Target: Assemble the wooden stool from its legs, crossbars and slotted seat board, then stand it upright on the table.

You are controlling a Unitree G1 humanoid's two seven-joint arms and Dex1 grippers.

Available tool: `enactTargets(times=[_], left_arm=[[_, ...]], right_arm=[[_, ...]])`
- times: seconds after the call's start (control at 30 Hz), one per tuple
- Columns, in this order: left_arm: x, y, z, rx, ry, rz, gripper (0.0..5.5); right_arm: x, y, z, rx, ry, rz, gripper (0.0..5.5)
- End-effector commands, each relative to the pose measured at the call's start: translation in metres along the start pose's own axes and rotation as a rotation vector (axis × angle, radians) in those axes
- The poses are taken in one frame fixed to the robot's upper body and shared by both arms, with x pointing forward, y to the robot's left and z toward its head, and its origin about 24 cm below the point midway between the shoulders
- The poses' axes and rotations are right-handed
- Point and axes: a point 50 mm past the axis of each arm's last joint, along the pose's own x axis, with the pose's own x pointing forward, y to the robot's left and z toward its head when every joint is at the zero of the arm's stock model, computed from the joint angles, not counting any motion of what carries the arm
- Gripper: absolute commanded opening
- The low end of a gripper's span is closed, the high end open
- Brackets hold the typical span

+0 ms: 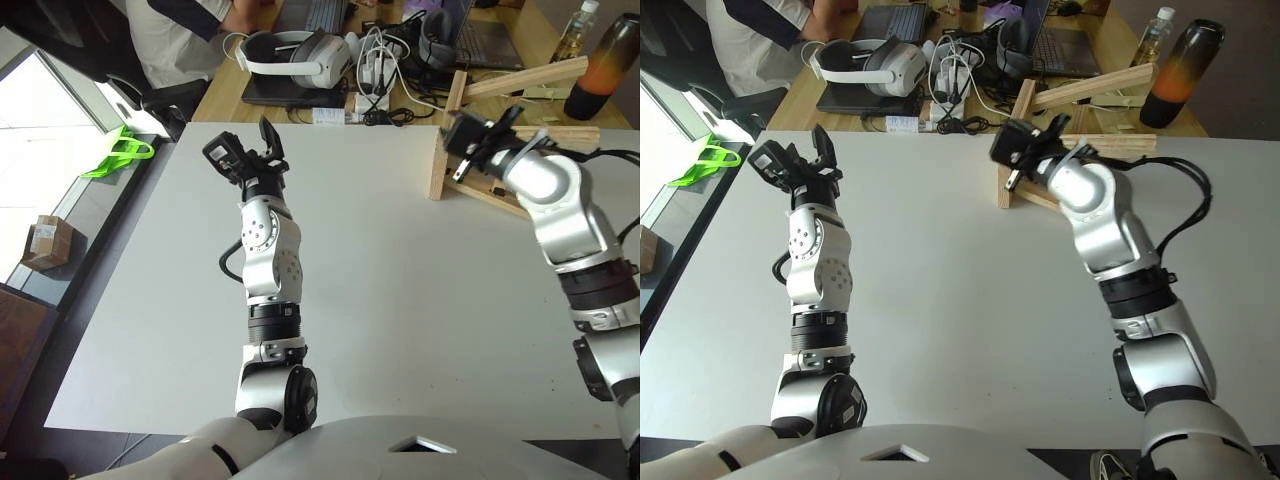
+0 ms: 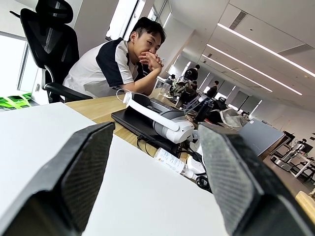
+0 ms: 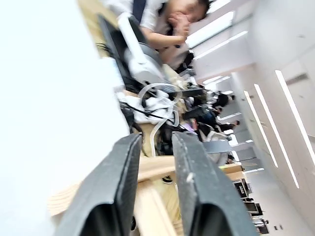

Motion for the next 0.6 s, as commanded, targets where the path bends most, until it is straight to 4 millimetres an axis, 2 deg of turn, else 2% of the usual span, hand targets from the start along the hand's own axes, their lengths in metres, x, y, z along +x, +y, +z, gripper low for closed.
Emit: enactTargets(times=[0.03, 0.13, 0.23, 0.37, 0.47, 0.53, 0.6], left_arm=[[0.003, -0.005, 0.001, -0.006, -0.012, -0.009, 3.1], [0.003, -0.006, 0.0, -0.007, -0.011, -0.013, 3.1], [0.002, -0.006, 0.0, -0.009, -0.008, -0.018, 3.1], [-0.001, -0.002, 0.001, -0.007, -0.017, -0.004, 3.1], [-0.003, -0.001, 0.002, -0.005, -0.021, 0.001, 3.1], [-0.003, -0.001, 0.002, -0.005, -0.019, 0.001, 3.1], [-0.003, -0.002, 0.001, -0.005, -0.016, -0.003, 3.1]], right_arm=[[0.012, 0.02, 0.007, -0.174, 0.09, 0.04, 1.82], [0.017, 0.023, -0.009, -0.247, 0.197, 0.031, 2.32], [0.001, 0.013, -0.037, -0.289, 0.284, -0.086, 2.75], [-0.028, 0.006, -0.062, -0.372, 0.336, -0.143, 2.79], [-0.037, 0.004, -0.073, -0.415, 0.371, -0.138, 2.79], [-0.034, 0.004, -0.077, -0.431, 0.381, -0.133, 2.79], [-0.023, 0.006, -0.076, -0.44, 0.376, -0.124, 2.79]])
